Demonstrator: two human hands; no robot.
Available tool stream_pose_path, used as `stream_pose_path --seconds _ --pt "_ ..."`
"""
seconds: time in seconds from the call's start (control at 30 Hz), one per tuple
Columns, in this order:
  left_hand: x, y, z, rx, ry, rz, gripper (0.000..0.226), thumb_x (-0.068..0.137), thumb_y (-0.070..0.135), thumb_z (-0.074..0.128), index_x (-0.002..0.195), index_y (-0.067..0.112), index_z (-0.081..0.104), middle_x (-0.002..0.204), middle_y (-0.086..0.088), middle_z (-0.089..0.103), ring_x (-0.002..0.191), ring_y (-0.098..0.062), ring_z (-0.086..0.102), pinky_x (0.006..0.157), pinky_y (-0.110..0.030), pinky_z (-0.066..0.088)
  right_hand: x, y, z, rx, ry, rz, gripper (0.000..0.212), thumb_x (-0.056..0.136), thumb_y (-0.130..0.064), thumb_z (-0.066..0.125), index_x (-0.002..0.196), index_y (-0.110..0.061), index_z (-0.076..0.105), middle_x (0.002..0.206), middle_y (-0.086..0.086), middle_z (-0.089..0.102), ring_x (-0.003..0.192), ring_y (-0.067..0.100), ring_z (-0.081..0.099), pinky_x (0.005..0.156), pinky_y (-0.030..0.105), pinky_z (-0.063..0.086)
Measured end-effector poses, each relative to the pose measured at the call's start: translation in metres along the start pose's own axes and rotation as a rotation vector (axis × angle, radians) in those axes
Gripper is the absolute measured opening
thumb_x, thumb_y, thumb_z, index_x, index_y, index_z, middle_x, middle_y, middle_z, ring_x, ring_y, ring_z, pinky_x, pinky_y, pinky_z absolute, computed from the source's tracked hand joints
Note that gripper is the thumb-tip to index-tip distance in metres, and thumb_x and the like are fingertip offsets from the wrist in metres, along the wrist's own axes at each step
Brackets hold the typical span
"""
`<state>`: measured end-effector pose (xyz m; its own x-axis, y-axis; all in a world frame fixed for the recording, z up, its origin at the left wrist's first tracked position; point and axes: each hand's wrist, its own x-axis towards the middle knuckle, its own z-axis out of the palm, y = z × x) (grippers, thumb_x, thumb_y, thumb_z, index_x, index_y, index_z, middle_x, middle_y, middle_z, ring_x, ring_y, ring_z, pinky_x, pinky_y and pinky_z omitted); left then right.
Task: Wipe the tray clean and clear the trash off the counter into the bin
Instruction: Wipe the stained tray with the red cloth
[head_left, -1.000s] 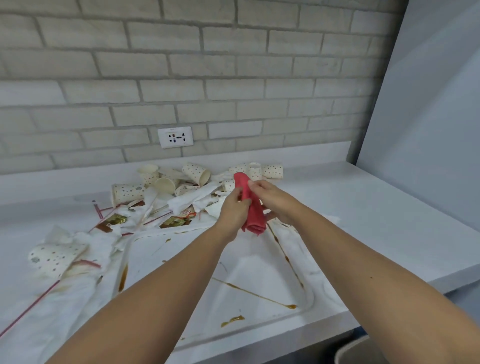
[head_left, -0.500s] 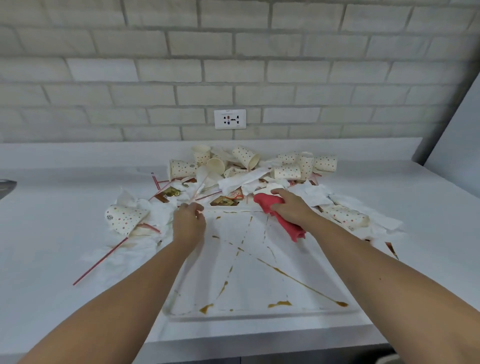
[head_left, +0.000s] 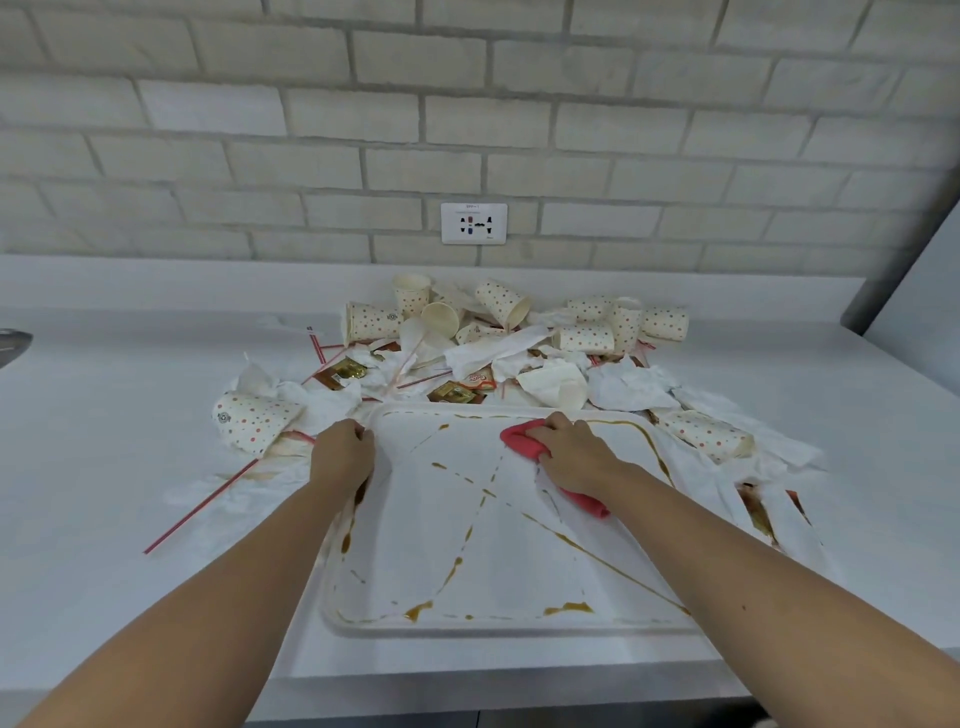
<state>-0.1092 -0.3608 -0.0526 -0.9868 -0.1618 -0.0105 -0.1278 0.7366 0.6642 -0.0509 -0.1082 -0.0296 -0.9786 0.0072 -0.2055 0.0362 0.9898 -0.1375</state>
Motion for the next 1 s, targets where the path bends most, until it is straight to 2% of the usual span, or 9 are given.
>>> stream_pose_path --seconds 0.07,0.2,0.3,0.43,0.53,0.67,0.77,0.87,1.0 --pt "0.002 -0.001 0.000 -0.016 -0.023 0.011 0.022 0.097 0.012 0.038 0.090 0.000 0.054 0.087 -0.012 0.055 0.082 -0.023 0.049 0.074 -0.030 0.038 0.001 -0.003 0.003 -0.001 0.025 0.009 0.042 0.099 -0.024 0.034 0.140 -0.021 0.035 0.141 0.005 0.032 0.123 0.031 0.035 0.100 0.045 0.038" --pt "0.002 -0.007 0.000 -0.208 -0.086 0.011 0.024 0.098 0.017 0.036 0.098 0.002 0.055 0.088 -0.007 0.053 0.087 -0.023 0.047 0.078 -0.031 0.036 0.004 -0.014 0.010 -0.001 0.084 0.031 0.049 0.098 -0.047 0.030 0.141 -0.024 0.031 0.141 0.003 0.034 0.125 0.030 0.037 0.096 0.044 0.041" --pt "-0.002 -0.013 0.001 -0.340 -0.086 0.016 0.034 0.098 0.019 0.035 0.098 -0.006 0.058 0.081 -0.005 0.050 0.082 -0.021 0.045 0.080 -0.037 0.038 0.009 -0.027 0.016 -0.048 0.164 -0.028 0.045 0.101 -0.039 0.026 0.145 -0.028 0.027 0.144 0.002 0.033 0.124 0.029 0.038 0.095 0.042 0.044" --pt "-0.003 -0.012 0.001 -0.416 -0.085 0.009 0.029 0.097 0.016 0.036 0.096 0.003 0.062 0.090 -0.005 0.057 0.091 -0.022 0.049 0.078 -0.029 0.035 0.011 -0.046 0.022 0.004 0.150 -0.203 0.042 0.102 -0.031 0.030 0.144 -0.032 0.034 0.141 -0.001 0.037 0.119 0.024 0.039 0.098 0.037 0.041" --pt "-0.005 -0.011 -0.001 -0.467 -0.086 0.004 0.034 0.097 0.013 0.037 0.123 0.006 0.059 0.111 0.003 0.054 0.109 -0.018 0.047 0.093 -0.026 0.032 0.004 -0.038 0.021 0.041 0.123 -0.308 0.040 0.102 -0.027 0.034 0.140 -0.034 0.041 0.136 -0.004 0.041 0.115 0.021 0.042 0.094 0.032 0.040" --pt "-0.004 -0.014 -0.002 -0.476 -0.099 0.031 0.038 0.099 0.015 0.035 0.134 0.010 0.050 0.139 -0.003 0.050 0.130 -0.022 0.042 0.102 -0.026 0.029 0.004 -0.010 0.015 0.009 0.140 -0.234 0.039 0.101 -0.028 0.036 0.139 -0.035 0.042 0.128 -0.005 0.043 0.113 0.020 0.046 0.090 0.031 0.042" --pt "-0.007 -0.012 -0.002 -0.456 -0.106 0.059 0.039 0.100 0.016 0.033 0.135 0.010 0.048 0.139 -0.003 0.049 0.131 -0.023 0.041 0.097 -0.023 0.027 0.015 -0.019 0.012 0.009 0.167 -0.123 0.040 0.101 -0.026 0.036 0.140 -0.027 0.043 0.127 0.002 0.042 0.111 0.023 0.050 0.091 0.038 0.046" --pt "-0.008 -0.014 -0.001 -0.461 -0.098 0.075 0.039 0.100 0.016 0.033 0.135 0.012 0.049 0.139 -0.003 0.050 0.130 -0.022 0.042 0.096 -0.022 0.027 0.019 -0.048 0.012 0.005 0.164 -0.111 0.041 0.101 -0.034 0.035 0.137 -0.018 0.045 0.129 0.007 0.039 0.110 0.027 0.053 0.091 0.037 0.047" --pt "-0.005 -0.017 -0.001 -0.475 -0.103 0.038 0.039 0.099 0.015 0.034 0.134 0.012 0.051 0.138 -0.003 0.051 0.130 -0.022 0.044 0.104 -0.027 0.030 0.007 -0.054 0.017 0.059 0.165 -0.212 0.042 0.100 -0.042 0.032 0.136 -0.026 0.048 0.122 0.002 0.040 0.107 0.021 0.052 0.085 0.031 0.045"
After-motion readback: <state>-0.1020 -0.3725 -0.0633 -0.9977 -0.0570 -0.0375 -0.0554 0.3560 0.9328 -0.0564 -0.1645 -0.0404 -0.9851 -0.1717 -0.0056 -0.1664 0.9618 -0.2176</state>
